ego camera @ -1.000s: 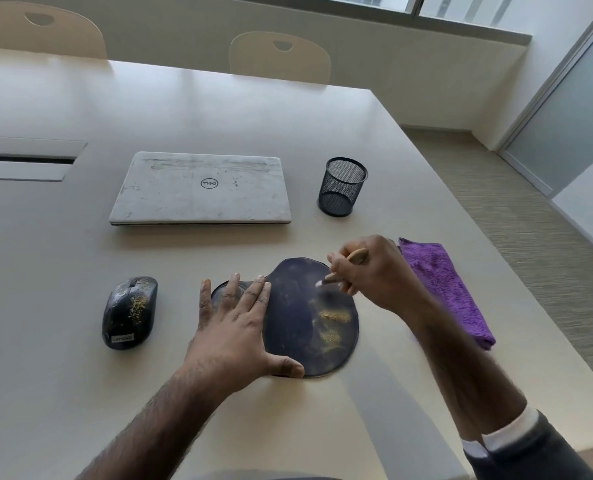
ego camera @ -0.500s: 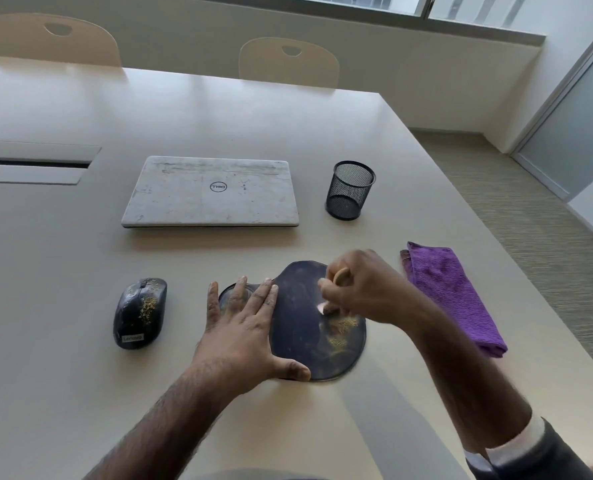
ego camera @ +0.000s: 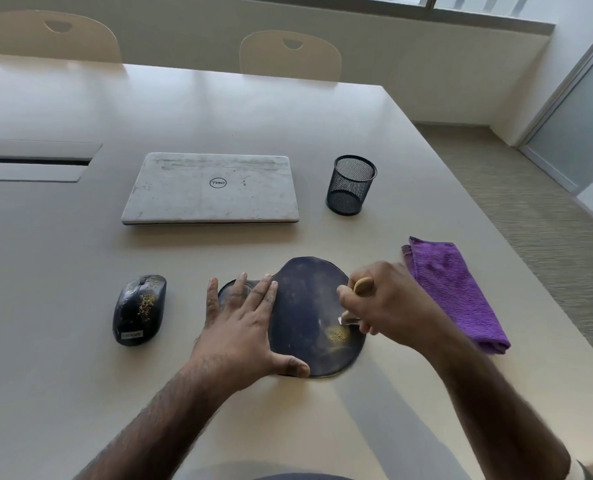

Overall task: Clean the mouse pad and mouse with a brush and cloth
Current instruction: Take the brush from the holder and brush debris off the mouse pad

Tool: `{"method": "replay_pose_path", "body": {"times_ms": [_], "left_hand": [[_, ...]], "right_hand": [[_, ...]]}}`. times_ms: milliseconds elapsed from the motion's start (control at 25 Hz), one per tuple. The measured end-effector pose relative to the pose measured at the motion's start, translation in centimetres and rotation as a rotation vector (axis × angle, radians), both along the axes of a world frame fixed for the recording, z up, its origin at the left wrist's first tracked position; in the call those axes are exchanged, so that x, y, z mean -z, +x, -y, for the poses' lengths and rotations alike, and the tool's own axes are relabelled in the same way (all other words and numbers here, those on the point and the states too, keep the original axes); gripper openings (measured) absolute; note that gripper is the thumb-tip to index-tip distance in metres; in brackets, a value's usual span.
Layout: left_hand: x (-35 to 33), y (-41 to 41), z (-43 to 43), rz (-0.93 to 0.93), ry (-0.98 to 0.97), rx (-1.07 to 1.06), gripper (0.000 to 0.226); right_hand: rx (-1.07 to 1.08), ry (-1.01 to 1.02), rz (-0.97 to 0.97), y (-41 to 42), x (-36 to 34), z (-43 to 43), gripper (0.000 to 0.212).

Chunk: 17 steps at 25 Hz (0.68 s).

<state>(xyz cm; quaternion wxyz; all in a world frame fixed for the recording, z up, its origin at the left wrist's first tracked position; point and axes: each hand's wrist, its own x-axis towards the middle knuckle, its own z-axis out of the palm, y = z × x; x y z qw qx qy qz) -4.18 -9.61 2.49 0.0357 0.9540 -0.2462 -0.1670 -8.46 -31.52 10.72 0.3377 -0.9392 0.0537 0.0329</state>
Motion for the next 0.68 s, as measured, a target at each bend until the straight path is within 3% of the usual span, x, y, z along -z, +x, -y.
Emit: {"method": "replay_pose_path", "body": {"times_ms": [160,360,520,680], "left_hand": [[0.1,0.0,-0.1,0.003,-0.006,-0.004,0.139],[0.0,0.0,0.0,-0.002,-0.011,-0.007,0.138],[0.1,0.0,-0.1,0.001,-0.018,-0.008,0.138],[0.1,-0.1,-0.1,-0.002,-0.017,-0.011,0.138]], "right_hand": [[0.131,0.042,0.102,0.7,-0.8,0.4,0.032],[0.106,-0.032,-0.048,-0.4,-0.6,-1.3,0.033],[0.161,-0.020,0.037,0.3,-1.1,-0.8,0.033],[0.120,-0.047,-0.067,-0.2,-1.0,-1.6,0.031]]}}
